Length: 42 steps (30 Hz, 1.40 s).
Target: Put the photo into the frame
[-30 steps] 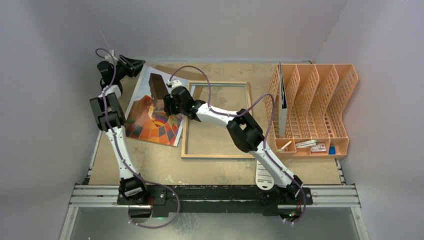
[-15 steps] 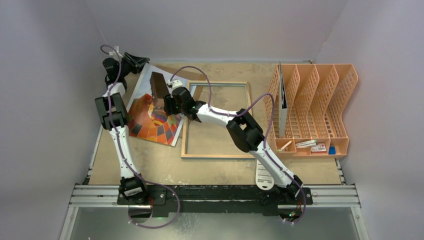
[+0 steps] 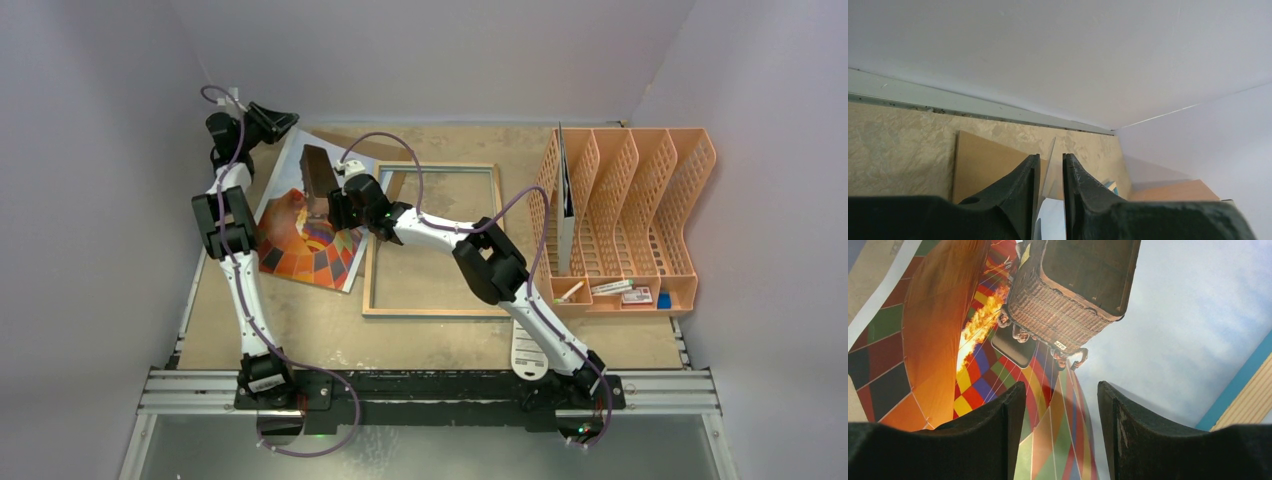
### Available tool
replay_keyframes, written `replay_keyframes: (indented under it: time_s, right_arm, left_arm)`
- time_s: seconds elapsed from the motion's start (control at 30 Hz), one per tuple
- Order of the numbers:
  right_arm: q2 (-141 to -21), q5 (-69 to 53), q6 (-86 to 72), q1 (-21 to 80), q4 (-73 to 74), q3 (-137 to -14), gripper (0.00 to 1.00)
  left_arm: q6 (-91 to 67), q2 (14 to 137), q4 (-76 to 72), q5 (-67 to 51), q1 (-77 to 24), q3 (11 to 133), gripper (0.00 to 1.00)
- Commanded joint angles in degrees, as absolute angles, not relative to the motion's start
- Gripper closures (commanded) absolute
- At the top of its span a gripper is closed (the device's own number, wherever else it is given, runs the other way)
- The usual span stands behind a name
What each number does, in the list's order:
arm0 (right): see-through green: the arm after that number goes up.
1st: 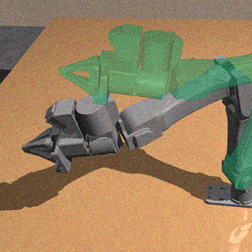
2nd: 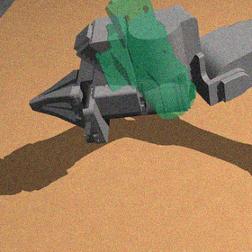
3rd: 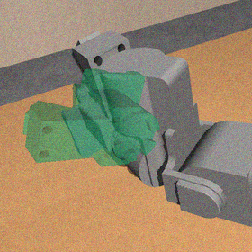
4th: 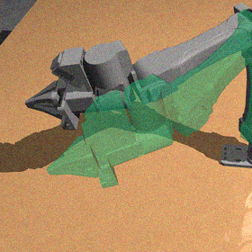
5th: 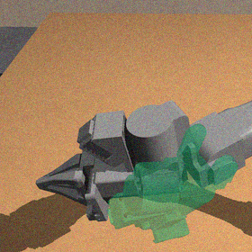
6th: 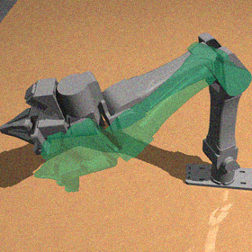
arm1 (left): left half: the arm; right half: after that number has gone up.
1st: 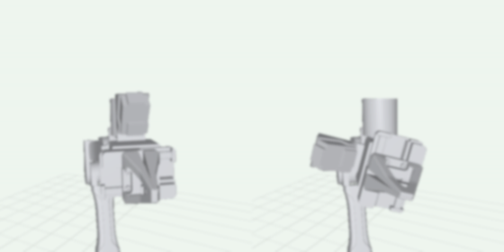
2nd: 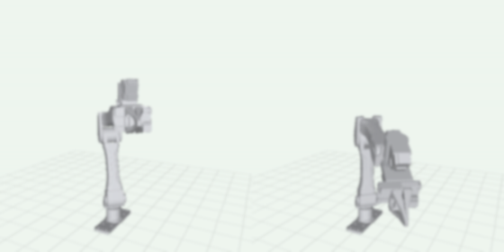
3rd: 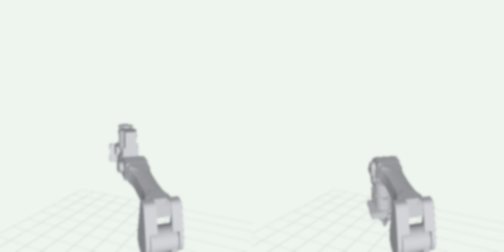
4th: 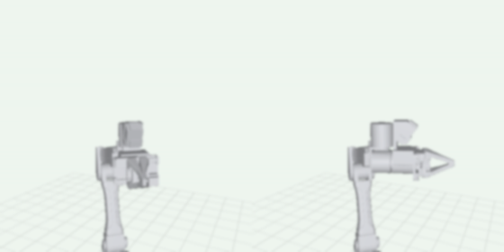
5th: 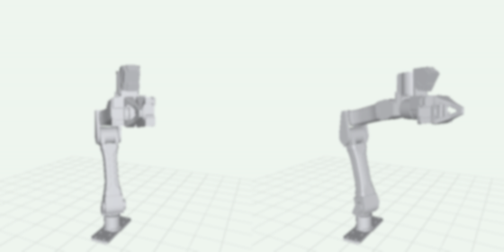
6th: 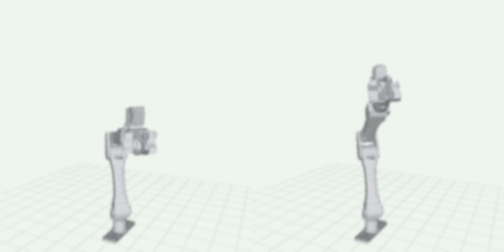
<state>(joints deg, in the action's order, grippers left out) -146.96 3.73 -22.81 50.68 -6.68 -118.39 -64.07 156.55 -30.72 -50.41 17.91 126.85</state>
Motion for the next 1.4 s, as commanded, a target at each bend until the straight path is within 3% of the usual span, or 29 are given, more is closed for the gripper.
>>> replay_keyframes:
  time_s: [0.0, 0.1, 0.23, 0.47, 0.63, 1.07, 1.37]
  right_arm:
    - [-149.5, 3.0, -22.3, 50.8, 2.0, -115.2, 0.42]
    - [-149.4, 3.1, -22.4, 50.7, 2.2, -115.3, 0.42]
    - [-148.5, 2.9, -22.6, 50.7, 2.5, -115.7, 0.42]
    - [-147.6, 4.3, -24.1, 50.3, 11.7, -126.8, 0.34]
    - [-141.6, 0.5, -25.3, 50.2, 9.3, -129.3, 0.25]
    - [-125.8, -2.0, -26.9, 49.1, -1.8, -118.2, 0.22]
    - [-120.4, -0.2, -29.6, 48.3, -2.5, -114.6, 0.22]
  left_arm:
    - [-59.2, 155.0, -30.6, -51.7, 17.1, 126.3, 0.76]
    - [-58.2, 154.9, -30.3, -52.6, 17.1, 126.9, 0.82]
    - [-55.7, 154.3, -28.6, -52.6, 17.1, 127.8, 1.00]
    - [-43.4, 146.9, -21.3, -49.3, 17.3, 127.2, 1.00]
    - [-39.2, 140.8, -18.0, -46.5, 18.4, 127.1, 1.00]
    - [-31.0, 120.5, -11.2, -43.2, 19.3, 120.0, 1.00]
    - [-20.5, 110.2, -2.3, -24.2, 19.3, 118.6, 1.00]
